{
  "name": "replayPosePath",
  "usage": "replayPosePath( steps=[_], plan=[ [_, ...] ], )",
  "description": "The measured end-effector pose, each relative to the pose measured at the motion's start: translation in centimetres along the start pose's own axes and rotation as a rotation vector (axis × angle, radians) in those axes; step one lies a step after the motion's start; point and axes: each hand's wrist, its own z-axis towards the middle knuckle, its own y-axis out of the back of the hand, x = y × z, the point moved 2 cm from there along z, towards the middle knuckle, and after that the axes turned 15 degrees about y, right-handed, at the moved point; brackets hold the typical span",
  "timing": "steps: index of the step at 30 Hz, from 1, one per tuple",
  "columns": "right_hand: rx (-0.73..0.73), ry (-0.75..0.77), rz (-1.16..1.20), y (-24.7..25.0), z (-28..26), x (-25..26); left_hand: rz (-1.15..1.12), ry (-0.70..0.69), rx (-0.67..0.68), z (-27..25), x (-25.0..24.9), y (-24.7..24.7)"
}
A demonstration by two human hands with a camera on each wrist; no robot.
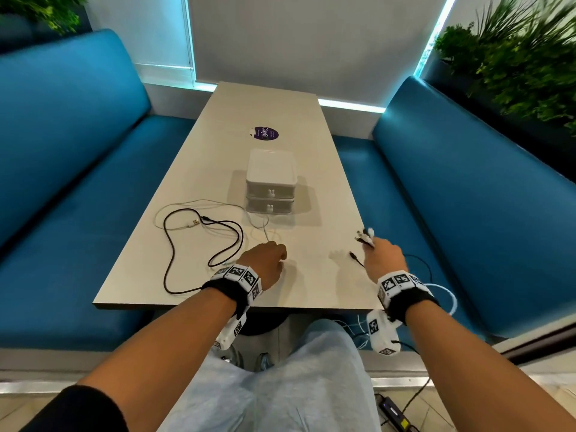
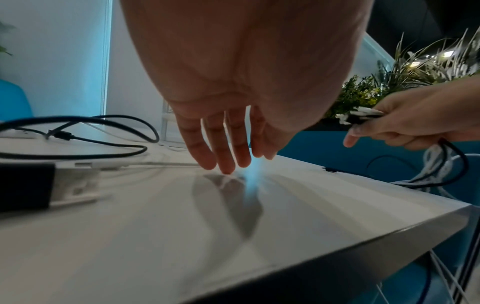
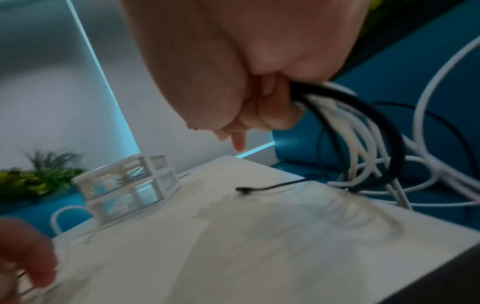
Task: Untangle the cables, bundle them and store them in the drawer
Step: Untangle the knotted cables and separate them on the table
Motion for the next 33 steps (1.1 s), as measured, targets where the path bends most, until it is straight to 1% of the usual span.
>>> replayPosePath(
  steps=[2, 5, 7, 10, 12, 14, 16, 19, 21, 23, 25, 26, 27, 30, 33],
  plan=[
    [0.027, 0.072, 0.121, -1.0, 0.0, 1.6, 0.019, 0.001, -0.019, -0.2, -0.5, -0.1],
    [0.070, 0.065, 0.298, -2.5, -0.5, 3.9, 0.095, 0.014, -0.108, -0.8, -0.6, 0.3],
    [0.124, 0.055, 0.365, -3.6, -0.8, 5.1, 0.147, 0.075, -0.168, -1.2, -0.2, 0.9],
    [0.206, 0.099, 0.359, -5.0, -1.4, 6.7, 0.201, 0.179, -0.234, -1.6, 1.1, 1.4],
    [0.225, 0.113, 0.329, -5.7, -1.7, 7.3, 0.257, 0.231, -0.222, -1.8, 2.1, 1.3],
    [0.245, 0.094, 0.325, -6.2, -1.9, 7.6, 0.332, 0.263, -0.208, -1.8, 3.0, 1.0],
    [0.261, 0.083, 0.330, -6.4, -2.0, 7.6, 0.398, 0.256, -0.212, -1.7, 3.5, 0.7],
    [0.257, 0.100, 0.353, -6.5, -2.1, 7.4, 0.445, 0.204, -0.186, -1.1, 3.6, 0.7],
    [0.245, 0.117, 0.404, -6.6, -2.2, 7.4, 0.377, 0.173, -0.185, -0.9, 3.3, 1.0],
    [0.231, 0.135, 0.430, -6.6, -2.3, 7.5, 0.185, 0.104, -0.177, -0.9, 2.7, 1.0],
    [0.216, 0.160, 0.442, -6.7, -2.2, 7.6, -0.016, 0.004, -0.084, -1.2, 1.7, 0.7],
    [0.210, 0.170, 0.448, -6.8, -2.1, 7.7, -0.075, -0.034, -0.035, -1.3, 1.3, 0.5],
    [0.205, 0.174, 0.458, -6.9, -2.0, 7.7, -0.118, -0.056, -0.004, -1.3, 0.9, 0.3],
    [0.192, 0.169, 0.496, -6.9, -1.7, 7.5, -0.207, -0.083, 0.028, -1.3, 0.2, -0.1],
    [0.172, 0.151, 0.519, -6.9, -1.6, 7.2, -0.187, -0.103, 0.079, -1.5, -0.3, -0.5]
  ],
)
